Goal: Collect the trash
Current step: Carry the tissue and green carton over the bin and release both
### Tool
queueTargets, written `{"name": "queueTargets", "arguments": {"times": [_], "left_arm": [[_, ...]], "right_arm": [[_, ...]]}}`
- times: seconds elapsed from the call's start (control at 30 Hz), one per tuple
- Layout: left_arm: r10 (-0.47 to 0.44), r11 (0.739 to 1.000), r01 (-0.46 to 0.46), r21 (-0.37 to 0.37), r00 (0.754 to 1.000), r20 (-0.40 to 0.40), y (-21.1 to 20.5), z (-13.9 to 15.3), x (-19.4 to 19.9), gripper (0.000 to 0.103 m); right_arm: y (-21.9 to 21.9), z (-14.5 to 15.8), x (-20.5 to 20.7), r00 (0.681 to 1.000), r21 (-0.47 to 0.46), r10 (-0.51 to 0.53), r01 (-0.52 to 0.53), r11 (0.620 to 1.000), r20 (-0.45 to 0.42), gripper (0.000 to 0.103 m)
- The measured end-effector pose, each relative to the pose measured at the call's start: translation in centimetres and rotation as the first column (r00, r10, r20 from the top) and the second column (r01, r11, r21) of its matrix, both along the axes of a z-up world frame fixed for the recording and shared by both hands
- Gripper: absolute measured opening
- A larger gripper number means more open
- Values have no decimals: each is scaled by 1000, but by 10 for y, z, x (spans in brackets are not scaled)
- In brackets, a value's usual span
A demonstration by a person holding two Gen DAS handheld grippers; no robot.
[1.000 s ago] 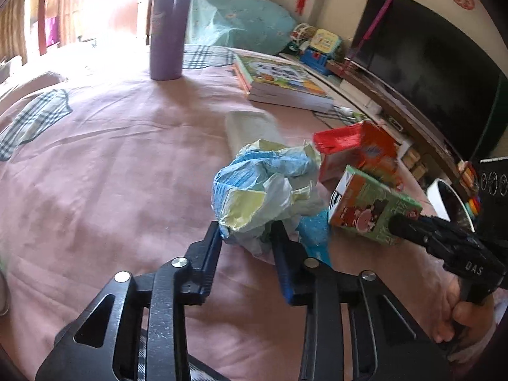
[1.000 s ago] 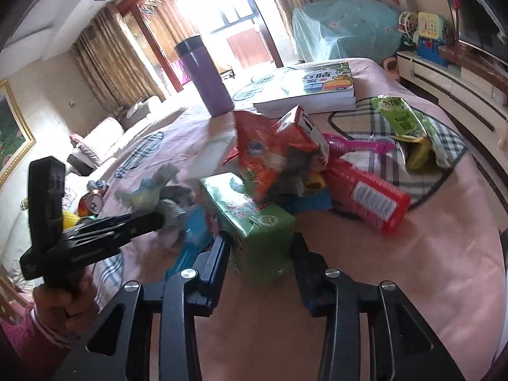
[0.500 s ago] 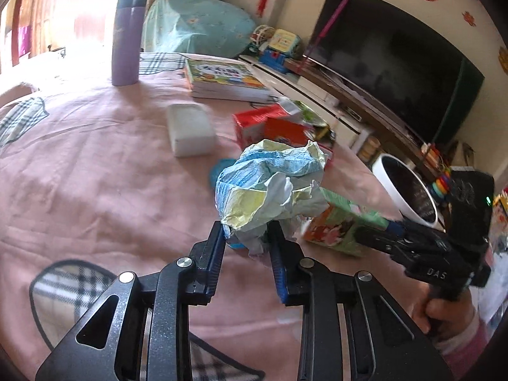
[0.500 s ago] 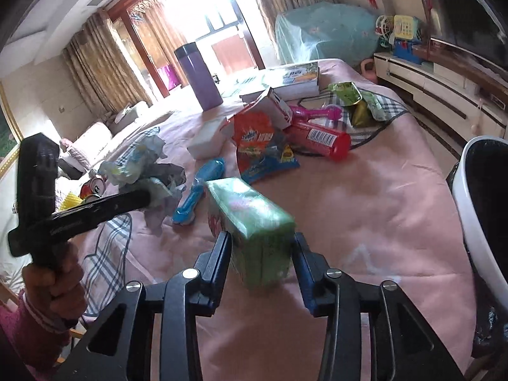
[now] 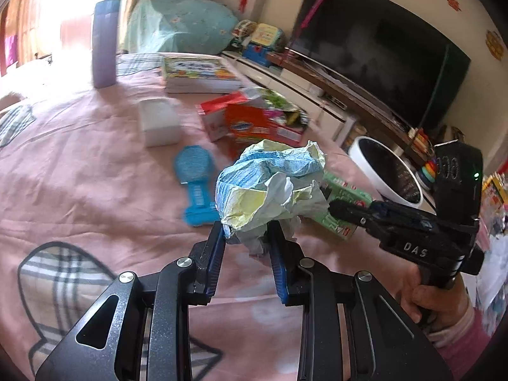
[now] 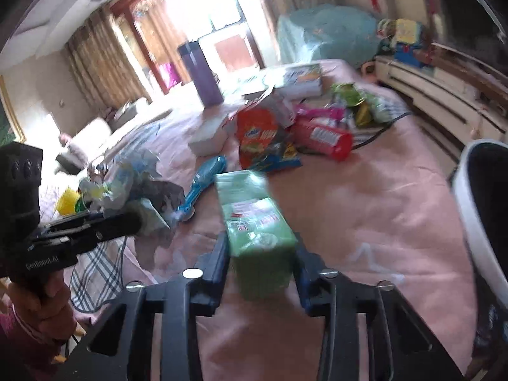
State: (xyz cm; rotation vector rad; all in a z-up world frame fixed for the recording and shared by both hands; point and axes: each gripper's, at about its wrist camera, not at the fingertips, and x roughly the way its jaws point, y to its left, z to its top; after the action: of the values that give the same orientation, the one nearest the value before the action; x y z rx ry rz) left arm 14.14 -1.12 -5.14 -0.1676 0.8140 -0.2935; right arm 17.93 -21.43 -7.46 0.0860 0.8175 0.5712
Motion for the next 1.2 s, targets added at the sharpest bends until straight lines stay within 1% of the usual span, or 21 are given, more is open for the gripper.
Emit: {"name": "queueTargets", "arguments": {"times": [0.13,0.27,0.43,0.63,0.73,0.97,1.2], "left_arm": [[-63,998,63,2,998,11,-30,4,3,26],[-125,992,125,0,992,13,-59,7,8,26],[-202,979,202,11,979,26,-97,12,12,26],[-269,963,268,32,962,39,-132,20,15,26],[-292,956,291,40,955,42,-145,25,19,26],[-314,949,311,53,947,62,-166,33,29,26],[-342,939,337,68,937,72,-189,41,41,26]], "right_arm": [[-29,13,-16,995,47,-92,91,995,33,31],[-63,26,-31,980,87,-191,185,979,56,31],[-103,41,-47,950,104,-300,291,951,90,31],[-139,52,-59,914,104,-391,381,919,111,31],[-153,57,-61,896,103,-427,416,903,122,31],[-181,63,-59,863,105,-488,477,873,132,31],[-193,63,-52,849,103,-514,504,858,127,31]]}}
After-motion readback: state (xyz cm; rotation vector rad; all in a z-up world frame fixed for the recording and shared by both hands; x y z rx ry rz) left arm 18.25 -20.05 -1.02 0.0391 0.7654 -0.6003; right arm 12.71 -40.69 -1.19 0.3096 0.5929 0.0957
